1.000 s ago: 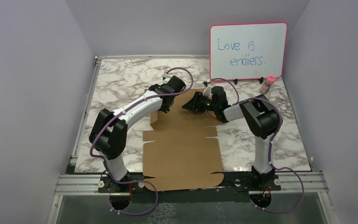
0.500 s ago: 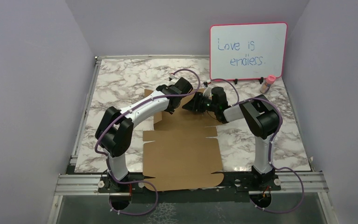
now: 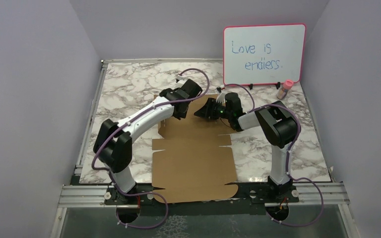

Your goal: Fold the paper box

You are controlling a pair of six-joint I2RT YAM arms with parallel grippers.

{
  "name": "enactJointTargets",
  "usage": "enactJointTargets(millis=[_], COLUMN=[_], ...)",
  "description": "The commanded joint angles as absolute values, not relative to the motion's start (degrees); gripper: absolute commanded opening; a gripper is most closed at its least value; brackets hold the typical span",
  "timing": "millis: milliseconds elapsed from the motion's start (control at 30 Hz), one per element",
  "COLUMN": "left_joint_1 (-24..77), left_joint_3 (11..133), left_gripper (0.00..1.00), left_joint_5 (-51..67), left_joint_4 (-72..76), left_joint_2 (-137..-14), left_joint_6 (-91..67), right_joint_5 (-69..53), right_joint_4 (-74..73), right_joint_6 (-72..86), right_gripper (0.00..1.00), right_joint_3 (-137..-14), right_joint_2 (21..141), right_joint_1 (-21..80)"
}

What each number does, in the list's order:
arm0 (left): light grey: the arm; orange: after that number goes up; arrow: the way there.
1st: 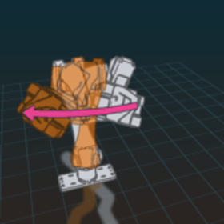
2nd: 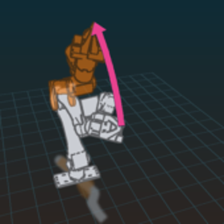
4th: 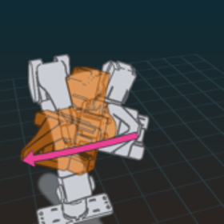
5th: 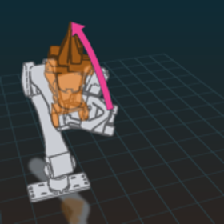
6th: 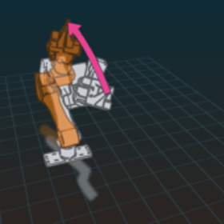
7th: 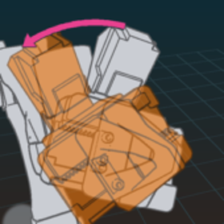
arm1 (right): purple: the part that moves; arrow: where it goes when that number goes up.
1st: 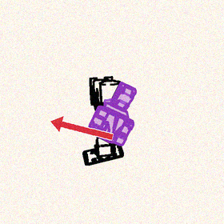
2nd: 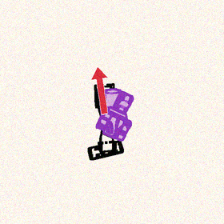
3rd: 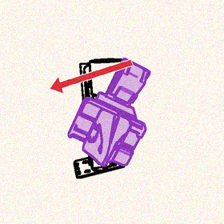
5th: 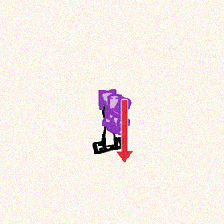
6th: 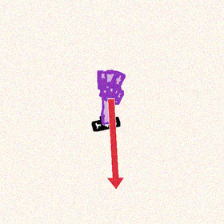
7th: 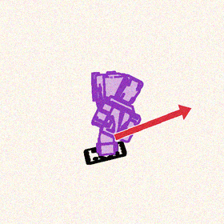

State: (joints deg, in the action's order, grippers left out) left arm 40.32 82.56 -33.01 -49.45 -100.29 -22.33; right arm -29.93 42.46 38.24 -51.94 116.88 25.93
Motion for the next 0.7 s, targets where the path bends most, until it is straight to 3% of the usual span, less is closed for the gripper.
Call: enactJointTargets(millis=[0,133,367,667], left_joint_1=[37.7,33.4,21.1,9.5], left_joint_3=[80.2,73.5,57.9,40.7], left_gripper=[0.66,0.74,0.78,0.79], left_joint_5=[-31.2,-26.3,-9.5,10.7], left_joint_4=[-49.0,-46.0,-38.5,-26.9], left_joint_2=[-90.4,-83.1,-71.2,-65.6], left_joint_6=[-24.3,-25.1,-26.9,-30.3], right_joint_5=[-27.6,-27.1,-25.3,-24.7], right_joint_4=[37.8,37.4,35.8,34.2], right_joint_6=[37.5,37.1,36.3,35.2], right_gripper=[0.60,0.60,0.60,0.60], right_joint_3=[-50.2,-50.3,-52.4,-54.4], right_joint_2=[117.1,117.1,118.0,118.9], right_joint_1=[26.4,26.4,26.4,26.4])
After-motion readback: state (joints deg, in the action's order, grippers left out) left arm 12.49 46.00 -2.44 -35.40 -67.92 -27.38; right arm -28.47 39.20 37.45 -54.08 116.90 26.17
